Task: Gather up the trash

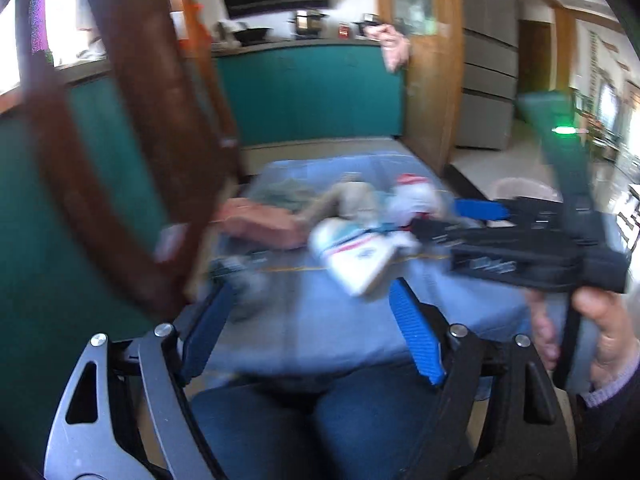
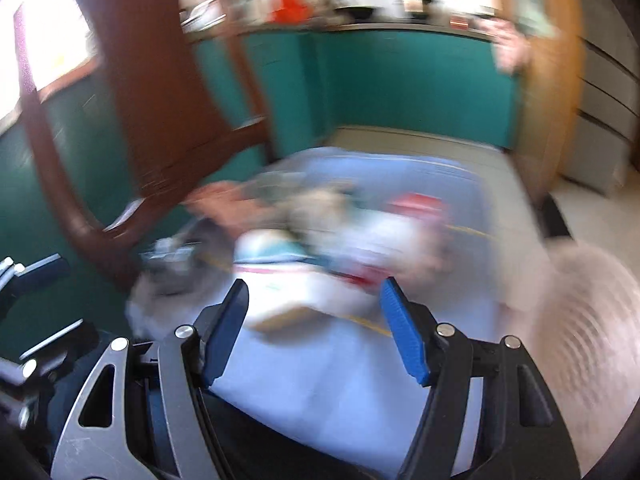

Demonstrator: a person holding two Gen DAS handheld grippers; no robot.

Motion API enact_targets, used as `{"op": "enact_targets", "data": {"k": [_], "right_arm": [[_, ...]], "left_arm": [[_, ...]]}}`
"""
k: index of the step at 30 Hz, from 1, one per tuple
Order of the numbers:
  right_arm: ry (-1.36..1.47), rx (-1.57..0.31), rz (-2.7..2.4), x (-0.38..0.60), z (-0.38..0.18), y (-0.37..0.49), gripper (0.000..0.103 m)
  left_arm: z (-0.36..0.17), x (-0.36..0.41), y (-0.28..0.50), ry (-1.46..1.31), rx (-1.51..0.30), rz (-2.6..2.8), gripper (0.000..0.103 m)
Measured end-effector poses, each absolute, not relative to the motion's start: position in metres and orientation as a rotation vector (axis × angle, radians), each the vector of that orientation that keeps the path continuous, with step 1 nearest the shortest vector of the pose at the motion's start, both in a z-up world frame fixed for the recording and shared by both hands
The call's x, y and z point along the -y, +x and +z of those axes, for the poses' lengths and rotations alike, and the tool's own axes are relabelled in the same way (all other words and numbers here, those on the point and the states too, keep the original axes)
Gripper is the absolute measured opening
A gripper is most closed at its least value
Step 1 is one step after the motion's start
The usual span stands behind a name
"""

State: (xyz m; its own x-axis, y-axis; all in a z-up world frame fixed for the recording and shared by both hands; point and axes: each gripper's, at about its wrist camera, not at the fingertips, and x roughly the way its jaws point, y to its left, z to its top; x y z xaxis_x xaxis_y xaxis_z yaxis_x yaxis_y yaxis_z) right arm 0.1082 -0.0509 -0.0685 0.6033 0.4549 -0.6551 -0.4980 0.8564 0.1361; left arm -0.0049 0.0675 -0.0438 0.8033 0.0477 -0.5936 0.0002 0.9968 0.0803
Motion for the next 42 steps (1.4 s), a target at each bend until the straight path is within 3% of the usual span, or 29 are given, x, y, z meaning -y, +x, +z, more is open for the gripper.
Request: {"op": "enact_targets", "data": {"k": [5, 8, 17, 18, 19, 20, 22, 27, 34, 42], "right_arm": [[-0.107, -0.848, 0.778, -0.049, -0.085, 0.13, 0.069], [-0.185, -0.902, 0.792, -0.087, -0.104, 0.14, 0.076], [-0.222, -0.955, 0.798, -0.115, -0.13, 0.155, 0.079], [-0.224, -0.954, 0.804, -0.117, -0.131, 0.155, 0.075], [-0.221, -0.948, 0.812, -0.12, -0.131, 0.154, 0.06], [-0.207, -0.946, 0.838, -0.119, -0.13, 0.155, 0.052], [-0.193, -0.948, 0.855, -0.116, -0.129, 0.155, 0.047], [-0.113, -0.905, 0.851, -0.084, -0.11, 0.146, 0.046], [-0.094, -0.725, 0.571, 0.044, -0.048, 0.104, 0.046], [-0.029, -0.852, 0.371, 0.117, -0.091, 0.094, 0.046]], "left_arm": [[-0.031, -0.116, -0.032, 0.042, -0.617, 0.107, 0.081], [-0.029, -0.136, -0.044, 0.021, -0.608, 0.149, 0.081], [-0.036, -0.161, -0.05, -0.036, -0.613, 0.175, 0.081], [-0.037, -0.16, -0.05, -0.034, -0.616, 0.171, 0.081], [-0.037, -0.16, -0.05, -0.033, -0.619, 0.166, 0.081], [-0.038, -0.158, -0.049, -0.032, -0.623, 0.162, 0.081], [-0.039, -0.153, -0.046, -0.036, -0.63, 0.156, 0.081], [-0.043, -0.15, -0.043, -0.034, -0.646, 0.147, 0.081], [-0.043, -0.123, -0.011, -0.036, -0.651, 0.048, 0.081], [-0.08, -0.083, 0.099, -0.162, -0.823, -0.071, 0.081]]}}
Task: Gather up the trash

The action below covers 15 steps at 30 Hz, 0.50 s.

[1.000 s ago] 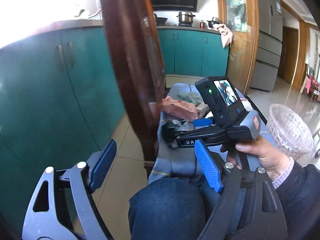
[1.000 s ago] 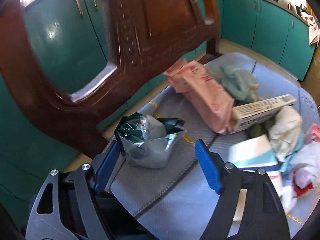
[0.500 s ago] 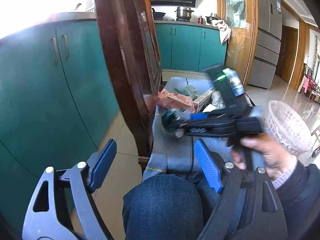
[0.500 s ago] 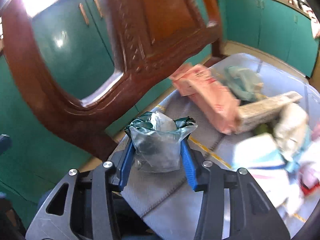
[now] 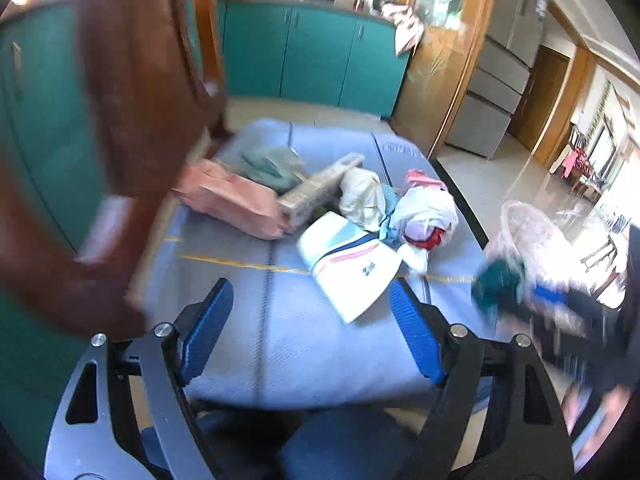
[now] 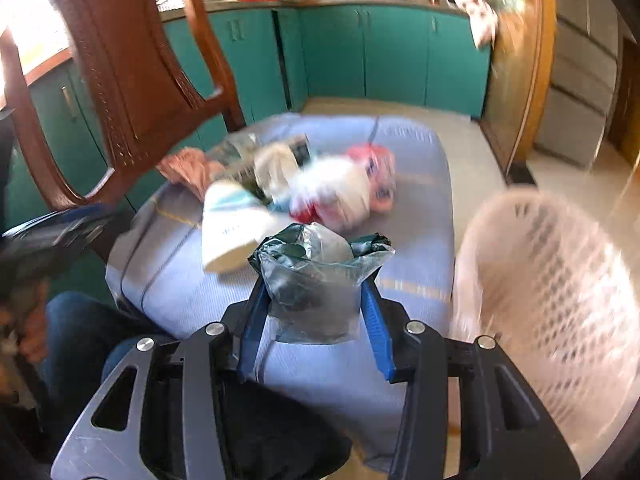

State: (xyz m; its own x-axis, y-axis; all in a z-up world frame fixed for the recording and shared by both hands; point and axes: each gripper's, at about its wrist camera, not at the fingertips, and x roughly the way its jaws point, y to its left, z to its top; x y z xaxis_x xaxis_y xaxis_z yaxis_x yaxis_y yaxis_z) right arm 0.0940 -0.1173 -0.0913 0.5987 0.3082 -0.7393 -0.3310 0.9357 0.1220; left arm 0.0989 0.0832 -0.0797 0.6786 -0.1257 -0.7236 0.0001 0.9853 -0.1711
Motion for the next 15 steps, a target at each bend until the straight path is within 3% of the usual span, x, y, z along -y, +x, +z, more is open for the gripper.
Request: {"op": "enact_targets", "data": {"k": [6, 15], "right_arm": [[0.013, -0.874, 0.382, 0.115, -0.1, 0.082, 0.046], [-0.026, -0.897, 0.337, 0.113, -0.112, 0.088, 0.047]], "left_arm": [[-0.116, -0.064, 0.182, -0.292, -0.952, -0.029, 0.081], [-0.141, -0.038, 0.189, -0.224, -1.01, -0.017, 0.083]]}}
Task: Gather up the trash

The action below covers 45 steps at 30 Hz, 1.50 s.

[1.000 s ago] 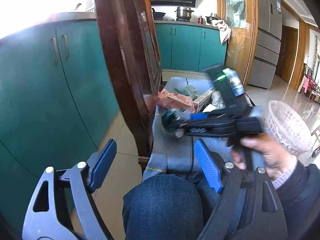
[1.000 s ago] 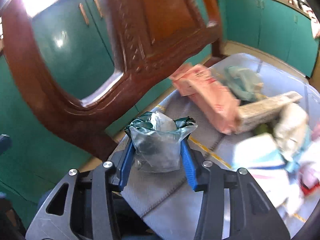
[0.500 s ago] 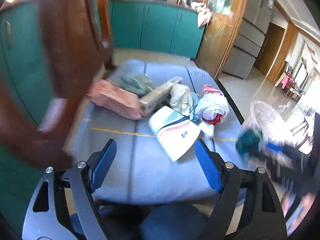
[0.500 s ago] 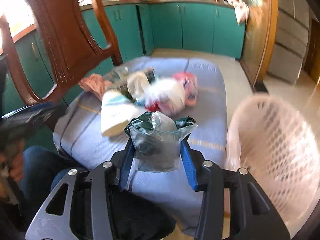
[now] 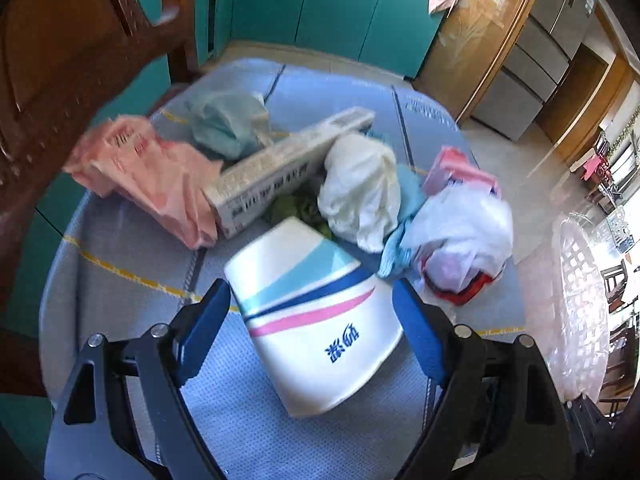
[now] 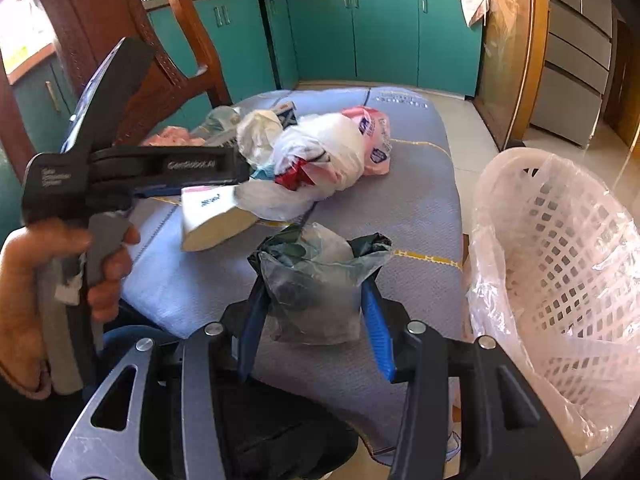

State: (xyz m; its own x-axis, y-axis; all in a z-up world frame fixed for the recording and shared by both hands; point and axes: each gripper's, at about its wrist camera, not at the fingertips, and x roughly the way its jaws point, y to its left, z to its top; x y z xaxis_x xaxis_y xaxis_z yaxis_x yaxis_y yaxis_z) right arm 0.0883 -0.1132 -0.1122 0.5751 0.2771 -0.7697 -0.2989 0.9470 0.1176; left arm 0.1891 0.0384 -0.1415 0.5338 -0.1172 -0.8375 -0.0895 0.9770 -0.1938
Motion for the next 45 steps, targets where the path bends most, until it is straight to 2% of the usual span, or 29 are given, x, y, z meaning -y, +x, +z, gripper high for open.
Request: {"op": "enact_targets", "data": {"k": [5, 16, 23, 30, 45], "right_arm": [[-0.034, -0.909, 0.314, 0.108, -0.118, 0.094, 0.047], [-0.034, -0.914, 0.257, 0.101, -0.119, 0.097, 0.048], [-0.039, -0.909, 0.236, 0.095, -0.118, 0.098, 0.048], [-0.041, -0.909, 0.216, 0.096, -0.12, 0.1, 0.056], [-0.017, -0.911, 0.218, 0.101, -0.122, 0.1, 0.056]], "left_arm": [[-0.143, -0.045, 0.191, -0.197, -1.003, -0.042, 0.073], [-0.133, -0.066, 0.171, -0.095, -0.953, -0.03, 0.071], [-0.126, -0.066, 0.163, -0.129, -0.927, -0.078, 0.076], [-0.123, -0.056, 0.158, -0.104, -0.901, -0.108, 0.079], [-0.124, -0.025, 0.149, 0.035, -0.898, -0.186, 0.089]]}}
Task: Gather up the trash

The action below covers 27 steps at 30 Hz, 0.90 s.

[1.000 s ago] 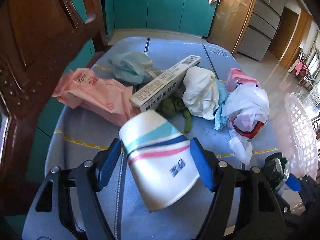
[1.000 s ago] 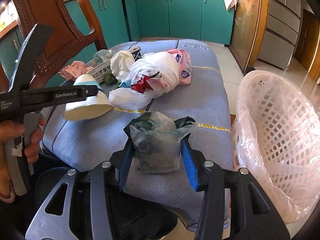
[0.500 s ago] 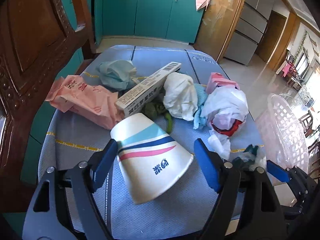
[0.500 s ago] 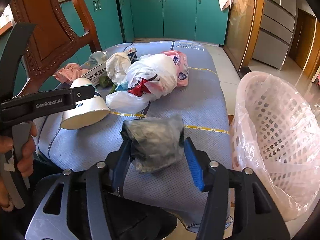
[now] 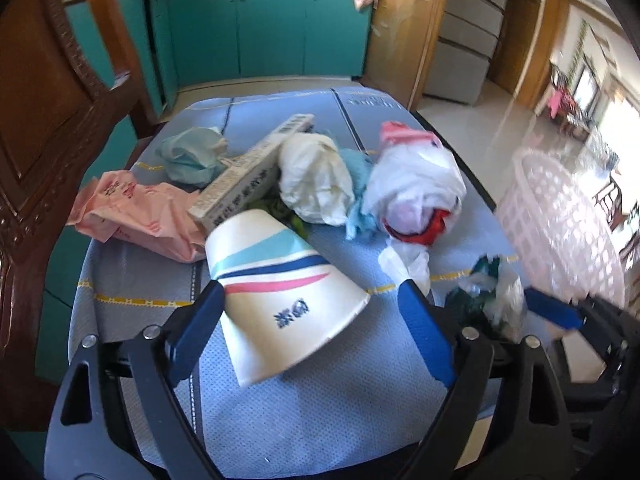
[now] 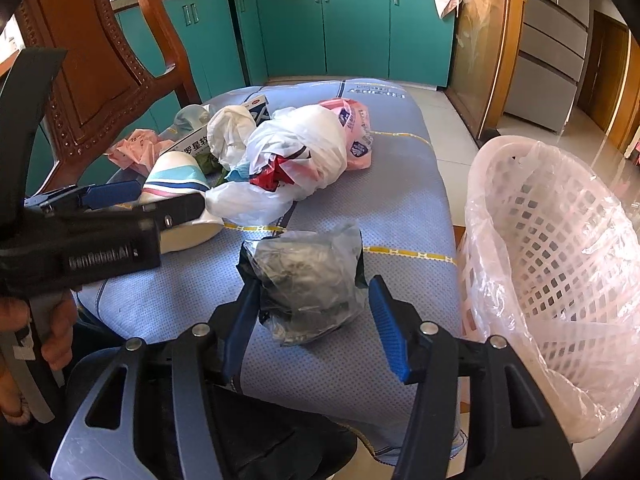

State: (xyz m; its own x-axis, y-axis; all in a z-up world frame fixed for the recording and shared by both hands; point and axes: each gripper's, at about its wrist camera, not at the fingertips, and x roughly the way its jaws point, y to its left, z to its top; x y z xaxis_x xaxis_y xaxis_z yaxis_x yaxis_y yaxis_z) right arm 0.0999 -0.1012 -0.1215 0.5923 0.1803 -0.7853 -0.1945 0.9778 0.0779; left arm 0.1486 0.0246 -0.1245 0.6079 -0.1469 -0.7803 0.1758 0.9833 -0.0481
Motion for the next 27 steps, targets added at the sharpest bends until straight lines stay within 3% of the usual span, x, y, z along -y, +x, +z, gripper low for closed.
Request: {"op": "enact_targets", "data": {"k": [27], "right_arm": [[0.016, -0.928, 0.206, 0.107, -0.128, 0.099, 0.057]], "left_arm": [[-0.124, -0.057, 0.146, 0.011, -0.892, -0.052, 0.092]]}}
